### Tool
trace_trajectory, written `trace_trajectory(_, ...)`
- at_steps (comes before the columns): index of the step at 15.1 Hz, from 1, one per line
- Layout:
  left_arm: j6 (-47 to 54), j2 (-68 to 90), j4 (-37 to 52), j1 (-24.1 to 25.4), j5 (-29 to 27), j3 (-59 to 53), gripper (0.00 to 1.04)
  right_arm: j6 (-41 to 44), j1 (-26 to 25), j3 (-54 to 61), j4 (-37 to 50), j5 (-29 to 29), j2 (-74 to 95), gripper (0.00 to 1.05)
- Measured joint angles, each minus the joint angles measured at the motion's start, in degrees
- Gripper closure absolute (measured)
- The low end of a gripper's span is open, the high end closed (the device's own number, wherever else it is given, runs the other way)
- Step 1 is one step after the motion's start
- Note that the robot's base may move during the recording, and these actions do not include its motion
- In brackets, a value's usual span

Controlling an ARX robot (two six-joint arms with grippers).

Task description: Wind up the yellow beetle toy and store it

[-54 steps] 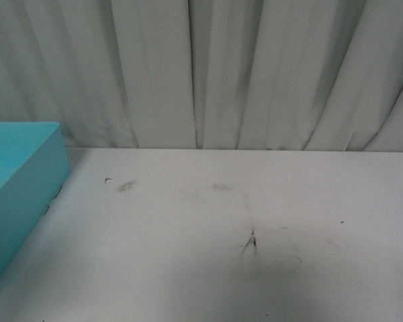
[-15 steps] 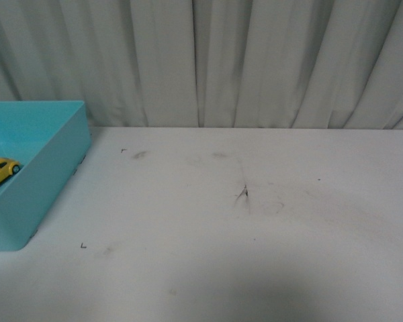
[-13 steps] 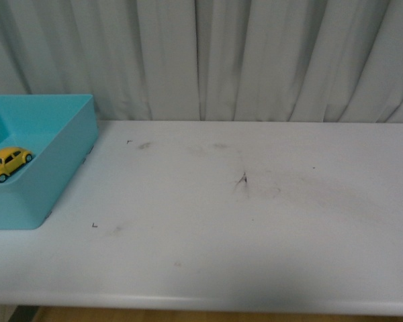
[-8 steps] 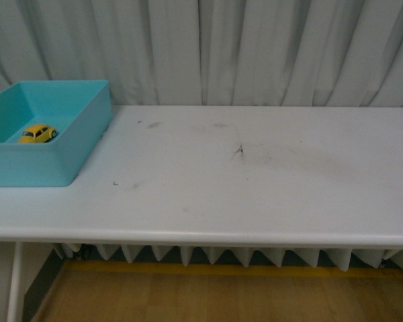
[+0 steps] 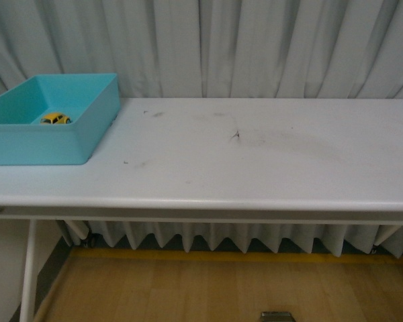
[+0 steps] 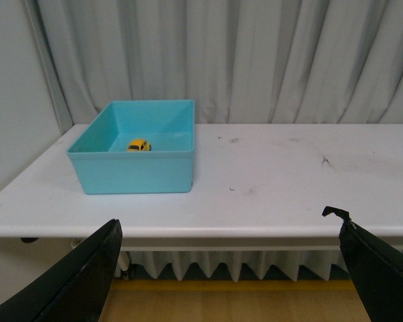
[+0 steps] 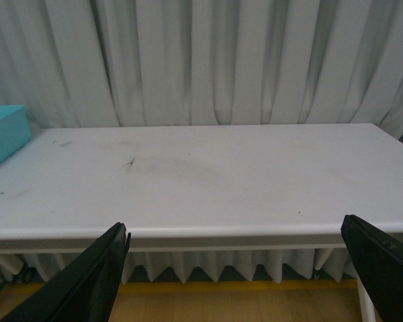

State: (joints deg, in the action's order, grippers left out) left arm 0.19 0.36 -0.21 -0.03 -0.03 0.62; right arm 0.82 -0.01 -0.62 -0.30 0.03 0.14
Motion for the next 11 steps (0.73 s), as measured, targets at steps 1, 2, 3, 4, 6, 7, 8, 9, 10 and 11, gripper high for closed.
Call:
trace_trajectory(1,0.00,0.00,0.00,0.00,0.00,0.00,0.07,0.00,0.00,0.00,0.02,0.00,0.00,0.06)
trace_trajectory(2,0.00,0.00,0.00,0.00,0.00,0.00,0.07,0.00,0.00,0.00,0.02,0.00,0.00,0.06)
trace_trajectory(3,0.00,0.00,0.00,0.00,0.00,0.00,0.07,0.00,0.00,0.00,0.02,0.00,0.00,0.06)
trace_trajectory(4,0.00,0.00,0.00,0.00,0.00,0.00,0.07,0.00,0.00,0.00,0.02,0.00,0.00,0.06)
trace_trajectory(6,0.00,0.00,0.00,0.00,0.00,0.00,0.07,0.00,0.00,0.00,0.02,0.00,0.00,0.06)
trace_trajectory(7,0.00,0.00,0.00,0.00,0.00,0.00,0.07,0.00,0.00,0.00,0.02,0.00,0.00,0.06)
trace_trajectory(8,0.00,0.00,0.00,0.00,0.00,0.00,0.07,0.00,0.00,0.00,0.02,0.00,0.00,0.06)
trace_trajectory(9,0.00,0.00,0.00,0.00,0.00,0.00,0.07,0.00,0.00,0.00,0.02,0.00,0.00,0.06)
trace_trajectory(10,0.00,0.00,0.00,0.00,0.00,0.00,0.07,0.00,0.00,0.00,0.02,0.00,0.00,0.06)
trace_trajectory(11,0.00,0.00,0.04,0.00,0.00,0.00,0.07,0.00,0.00,0.00,0.02,0.00,0.00,0.06)
